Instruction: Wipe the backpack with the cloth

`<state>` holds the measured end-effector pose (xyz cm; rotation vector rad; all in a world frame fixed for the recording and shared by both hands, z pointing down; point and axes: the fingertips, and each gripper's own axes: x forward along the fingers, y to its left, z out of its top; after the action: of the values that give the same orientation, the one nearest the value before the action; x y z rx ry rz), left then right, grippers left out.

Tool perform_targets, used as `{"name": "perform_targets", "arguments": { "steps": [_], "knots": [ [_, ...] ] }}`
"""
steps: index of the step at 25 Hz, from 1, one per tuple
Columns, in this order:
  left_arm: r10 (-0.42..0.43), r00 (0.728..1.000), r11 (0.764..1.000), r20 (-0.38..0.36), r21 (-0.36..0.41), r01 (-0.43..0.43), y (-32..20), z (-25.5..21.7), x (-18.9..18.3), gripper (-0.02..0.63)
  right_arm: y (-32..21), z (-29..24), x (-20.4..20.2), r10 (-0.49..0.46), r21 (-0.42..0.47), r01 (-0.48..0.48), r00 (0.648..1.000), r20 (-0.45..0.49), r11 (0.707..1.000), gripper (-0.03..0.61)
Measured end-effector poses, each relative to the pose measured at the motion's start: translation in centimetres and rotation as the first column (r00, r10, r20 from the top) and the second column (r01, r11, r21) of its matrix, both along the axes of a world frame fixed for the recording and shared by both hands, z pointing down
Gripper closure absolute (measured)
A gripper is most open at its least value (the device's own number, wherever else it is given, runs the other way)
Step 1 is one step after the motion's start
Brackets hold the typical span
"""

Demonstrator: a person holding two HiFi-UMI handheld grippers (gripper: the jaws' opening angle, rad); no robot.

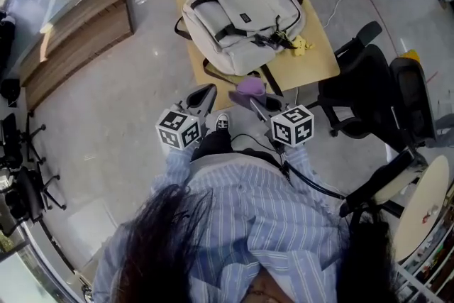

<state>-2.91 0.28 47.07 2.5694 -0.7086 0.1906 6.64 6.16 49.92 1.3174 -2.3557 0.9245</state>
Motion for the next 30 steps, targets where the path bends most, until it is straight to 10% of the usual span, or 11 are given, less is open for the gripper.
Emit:
{"name": "perform_targets", "arguments": {
  "steps": [16,30],
  "knots": [
    [0.021,0.999,0.997,-0.048,-0.069,-0.024,-7.8,1.6,-3.1,0.607,-9.2,0.4,-6.1,-0.176,-0.051,0.171,0.977,-0.118,0.984,0.537],
    [-0.144,0.987,0.986,-0.066,-0.092,0.138,-10.4,1.6,-2.5,0.607,-12.9,2.9,0.8,-0.263,-0.104,0.245,0.936,-0.235,0.964,0.537]
  ]
}}
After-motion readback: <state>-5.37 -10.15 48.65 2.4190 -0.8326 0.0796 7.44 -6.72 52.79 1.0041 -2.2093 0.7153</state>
